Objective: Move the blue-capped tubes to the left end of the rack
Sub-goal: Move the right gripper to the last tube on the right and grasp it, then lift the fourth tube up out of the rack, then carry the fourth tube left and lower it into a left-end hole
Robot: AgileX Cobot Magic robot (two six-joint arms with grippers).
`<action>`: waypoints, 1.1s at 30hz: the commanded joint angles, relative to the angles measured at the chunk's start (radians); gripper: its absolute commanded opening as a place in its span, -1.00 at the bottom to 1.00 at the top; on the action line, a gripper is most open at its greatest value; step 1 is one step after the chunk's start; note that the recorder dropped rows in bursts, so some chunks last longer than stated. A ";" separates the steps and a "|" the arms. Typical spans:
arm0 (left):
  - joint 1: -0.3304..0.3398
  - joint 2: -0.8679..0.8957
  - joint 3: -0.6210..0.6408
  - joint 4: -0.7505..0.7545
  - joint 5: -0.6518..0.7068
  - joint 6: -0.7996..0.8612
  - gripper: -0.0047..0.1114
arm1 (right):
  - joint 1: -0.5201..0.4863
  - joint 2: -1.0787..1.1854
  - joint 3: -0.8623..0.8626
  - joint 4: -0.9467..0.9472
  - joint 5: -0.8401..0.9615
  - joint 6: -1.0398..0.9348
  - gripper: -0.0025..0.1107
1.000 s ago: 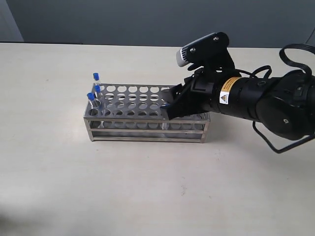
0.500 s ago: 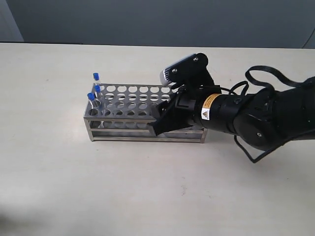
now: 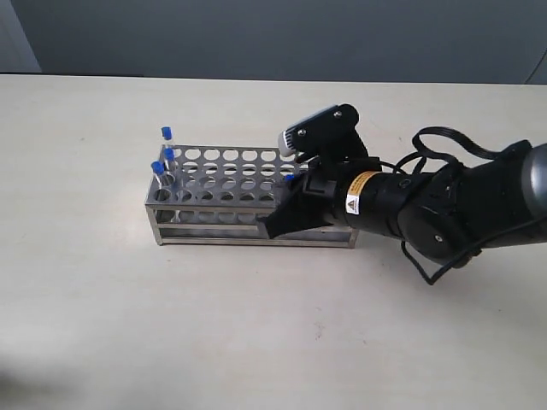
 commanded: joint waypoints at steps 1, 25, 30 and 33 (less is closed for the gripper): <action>-0.004 0.003 -0.005 -0.005 -0.008 -0.001 -0.90 | 0.002 -0.086 -0.053 -0.011 -0.019 -0.019 -0.95; -0.004 0.003 -0.005 -0.005 -0.008 -0.001 -0.90 | 0.185 0.082 -0.346 -0.078 -0.018 -0.019 -0.95; -0.004 0.003 -0.005 -0.005 -0.008 -0.001 -0.90 | 0.189 0.115 -0.397 -0.078 -0.016 -0.019 -0.95; -0.004 0.003 -0.005 -0.005 -0.008 -0.001 -0.90 | 0.193 0.128 -0.410 -0.091 -0.013 -0.019 -0.95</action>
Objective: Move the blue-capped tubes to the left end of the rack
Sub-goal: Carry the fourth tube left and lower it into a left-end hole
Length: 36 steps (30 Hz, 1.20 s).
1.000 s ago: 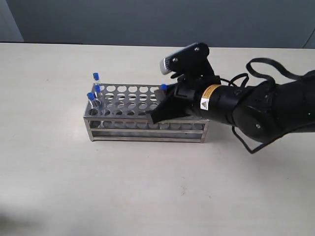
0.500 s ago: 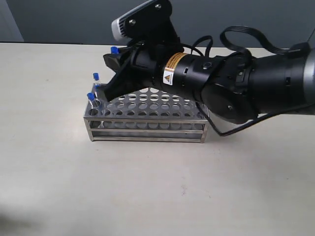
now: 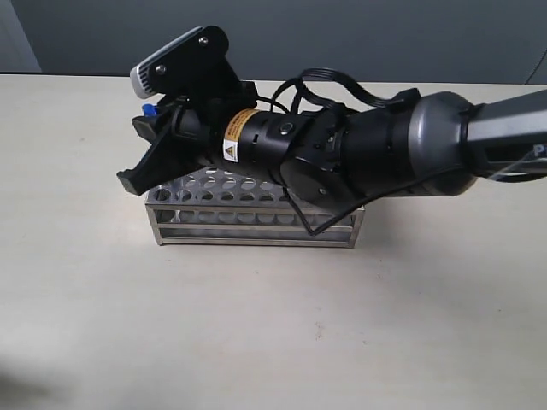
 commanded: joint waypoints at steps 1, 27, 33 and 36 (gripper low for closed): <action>-0.004 0.003 -0.005 -0.005 -0.008 -0.001 -0.90 | 0.007 0.021 -0.021 -0.021 -0.006 0.002 -0.95; -0.004 0.003 -0.005 -0.005 -0.008 -0.001 -0.90 | 0.008 0.147 -0.029 -0.023 -0.059 0.052 -0.95; -0.004 0.003 -0.005 -0.005 -0.008 -0.001 -0.90 | 0.008 0.151 -0.029 -0.025 -0.037 0.052 -0.95; -0.004 0.003 -0.005 -0.005 -0.008 -0.001 -0.90 | 0.008 0.151 -0.029 -0.065 -0.032 0.052 -0.95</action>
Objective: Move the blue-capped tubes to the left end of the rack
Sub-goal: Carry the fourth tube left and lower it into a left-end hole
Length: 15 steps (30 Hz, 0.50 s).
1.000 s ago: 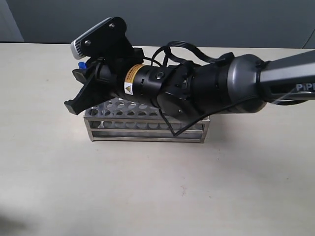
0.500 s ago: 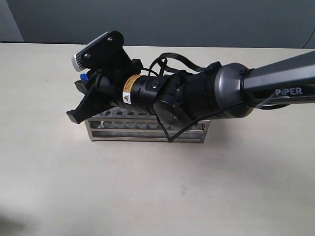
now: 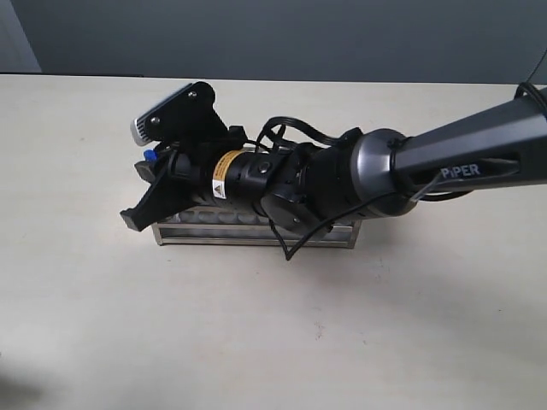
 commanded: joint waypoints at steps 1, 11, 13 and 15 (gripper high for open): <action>-0.004 0.003 -0.005 -0.005 -0.008 -0.001 -0.90 | 0.002 -0.003 -0.005 -0.054 0.008 0.004 -0.95; -0.004 0.003 -0.005 -0.005 -0.008 -0.001 -0.90 | 0.002 -0.003 -0.005 -0.076 0.029 0.004 -0.94; -0.004 0.003 -0.005 -0.005 -0.008 -0.001 -0.90 | 0.002 -0.003 -0.005 -0.076 0.029 0.004 -0.80; -0.004 0.003 -0.005 -0.005 -0.008 -0.001 -0.90 | 0.002 -0.003 -0.005 -0.076 0.029 0.004 -0.57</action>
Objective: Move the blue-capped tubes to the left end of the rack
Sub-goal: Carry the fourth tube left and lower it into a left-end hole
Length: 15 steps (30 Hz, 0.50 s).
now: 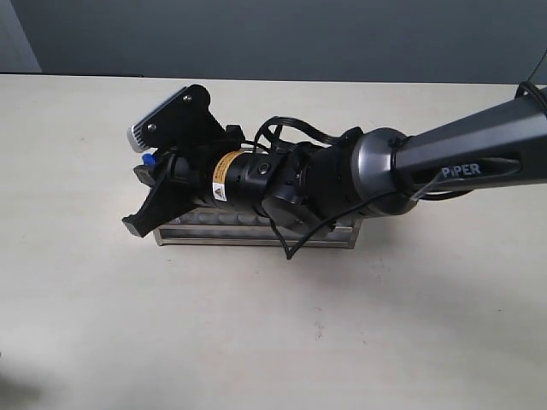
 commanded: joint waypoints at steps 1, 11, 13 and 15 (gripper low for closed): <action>-0.004 0.003 -0.005 -0.005 -0.008 -0.001 -0.90 | 0.002 -0.003 -0.004 -0.015 0.020 0.004 -0.45; -0.004 0.003 -0.005 -0.005 -0.008 -0.001 -0.90 | -0.001 -0.005 -0.004 0.013 0.014 0.002 -0.31; -0.004 0.003 -0.005 -0.005 -0.008 -0.001 -0.90 | -0.001 -0.012 -0.004 0.017 0.014 -0.002 -0.32; -0.004 0.003 -0.005 -0.005 -0.008 -0.001 -0.90 | -0.001 -0.024 -0.004 0.017 0.014 -0.004 -0.42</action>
